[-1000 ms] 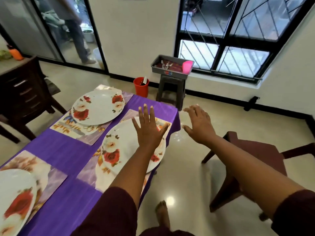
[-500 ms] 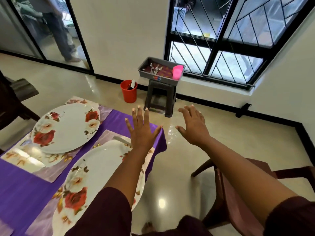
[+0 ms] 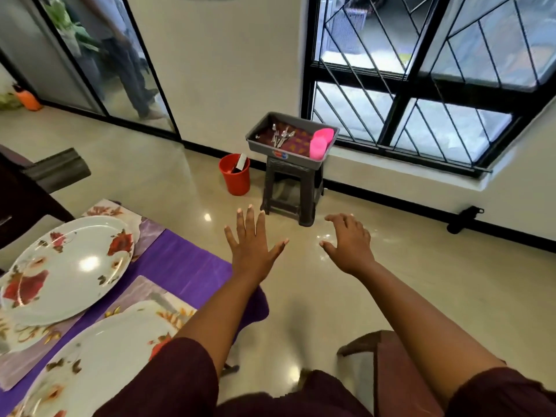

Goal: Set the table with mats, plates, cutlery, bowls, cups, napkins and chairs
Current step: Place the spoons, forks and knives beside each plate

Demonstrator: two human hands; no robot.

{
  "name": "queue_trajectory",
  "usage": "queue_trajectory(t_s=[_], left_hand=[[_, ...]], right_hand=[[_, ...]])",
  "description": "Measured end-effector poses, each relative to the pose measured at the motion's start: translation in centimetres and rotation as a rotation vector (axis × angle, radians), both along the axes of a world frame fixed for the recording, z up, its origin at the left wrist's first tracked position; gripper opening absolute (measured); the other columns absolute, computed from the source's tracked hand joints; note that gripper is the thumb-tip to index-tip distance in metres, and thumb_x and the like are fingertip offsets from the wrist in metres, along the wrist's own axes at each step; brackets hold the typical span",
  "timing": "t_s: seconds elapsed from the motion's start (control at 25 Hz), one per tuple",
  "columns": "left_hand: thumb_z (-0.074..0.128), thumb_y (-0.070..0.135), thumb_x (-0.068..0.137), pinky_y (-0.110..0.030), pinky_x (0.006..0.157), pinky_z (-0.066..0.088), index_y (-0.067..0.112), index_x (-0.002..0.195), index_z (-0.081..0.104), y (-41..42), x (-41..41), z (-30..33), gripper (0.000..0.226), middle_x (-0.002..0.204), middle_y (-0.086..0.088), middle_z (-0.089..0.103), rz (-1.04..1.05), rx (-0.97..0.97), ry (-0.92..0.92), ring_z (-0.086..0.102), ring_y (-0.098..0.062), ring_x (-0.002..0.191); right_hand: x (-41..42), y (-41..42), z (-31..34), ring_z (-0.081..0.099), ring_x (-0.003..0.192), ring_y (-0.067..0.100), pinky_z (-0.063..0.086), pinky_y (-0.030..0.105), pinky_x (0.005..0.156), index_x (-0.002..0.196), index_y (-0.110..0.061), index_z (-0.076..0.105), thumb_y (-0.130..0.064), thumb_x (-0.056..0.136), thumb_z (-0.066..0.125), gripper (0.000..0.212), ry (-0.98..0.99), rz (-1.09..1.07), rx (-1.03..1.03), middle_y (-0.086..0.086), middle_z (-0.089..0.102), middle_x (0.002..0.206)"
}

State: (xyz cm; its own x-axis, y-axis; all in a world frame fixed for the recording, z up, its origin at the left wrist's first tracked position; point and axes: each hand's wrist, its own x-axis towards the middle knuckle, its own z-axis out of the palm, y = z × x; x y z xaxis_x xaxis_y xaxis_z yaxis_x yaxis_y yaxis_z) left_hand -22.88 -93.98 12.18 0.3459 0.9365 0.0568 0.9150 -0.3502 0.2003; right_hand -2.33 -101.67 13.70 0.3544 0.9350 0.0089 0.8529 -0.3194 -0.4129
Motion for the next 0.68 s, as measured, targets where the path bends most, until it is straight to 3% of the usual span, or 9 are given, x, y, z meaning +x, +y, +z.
queue_trajectory(t_s=[0.28, 0.56, 0.68], left_hand=[[0.03, 0.07, 0.09, -0.055, 0.114, -0.012, 0.02, 0.154, 0.01, 5.3, 7.5, 1.0, 0.084, 0.162, -0.006, -0.006, 0.039, -0.009, -0.025, -0.018, -0.027, 0.148], [0.034, 0.069, 0.09, -0.056, 0.114, -0.009, 0.023, 0.152, 0.014, 11.6, 12.5, -2.7, 0.08, 0.162, -0.005, -0.004, 0.093, -0.128, -0.06, -0.016, -0.027, 0.148], [0.034, 0.069, 0.09, -0.057, 0.114, -0.007, 0.022, 0.152, 0.015, 18.8, 14.9, -4.6, 0.08, 0.162, -0.005, -0.003, 0.148, -0.156, -0.085, -0.015, -0.027, 0.148]], right_hand=[[8.7, 5.5, -0.2, 0.034, 0.132, 0.027, 0.026, 0.045, 0.109, 0.138, -0.026, 0.043, -0.036, 0.089, 0.063, 0.054, 0.036, 0.018, -0.035, 0.003, 0.041, 0.14], [12.4, 11.8, -3.0, 0.034, 0.13, 0.024, 0.029, 0.043, 0.108, 0.135, -0.027, 0.045, -0.036, 0.09, 0.063, 0.049, 0.117, 0.071, -0.083, 0.001, 0.042, 0.14], [14.5, 19.2, -4.1, 0.036, 0.129, 0.023, 0.03, 0.041, 0.106, 0.135, -0.028, 0.044, -0.037, 0.09, 0.063, 0.049, 0.117, 0.128, -0.111, 0.001, 0.042, 0.139]])
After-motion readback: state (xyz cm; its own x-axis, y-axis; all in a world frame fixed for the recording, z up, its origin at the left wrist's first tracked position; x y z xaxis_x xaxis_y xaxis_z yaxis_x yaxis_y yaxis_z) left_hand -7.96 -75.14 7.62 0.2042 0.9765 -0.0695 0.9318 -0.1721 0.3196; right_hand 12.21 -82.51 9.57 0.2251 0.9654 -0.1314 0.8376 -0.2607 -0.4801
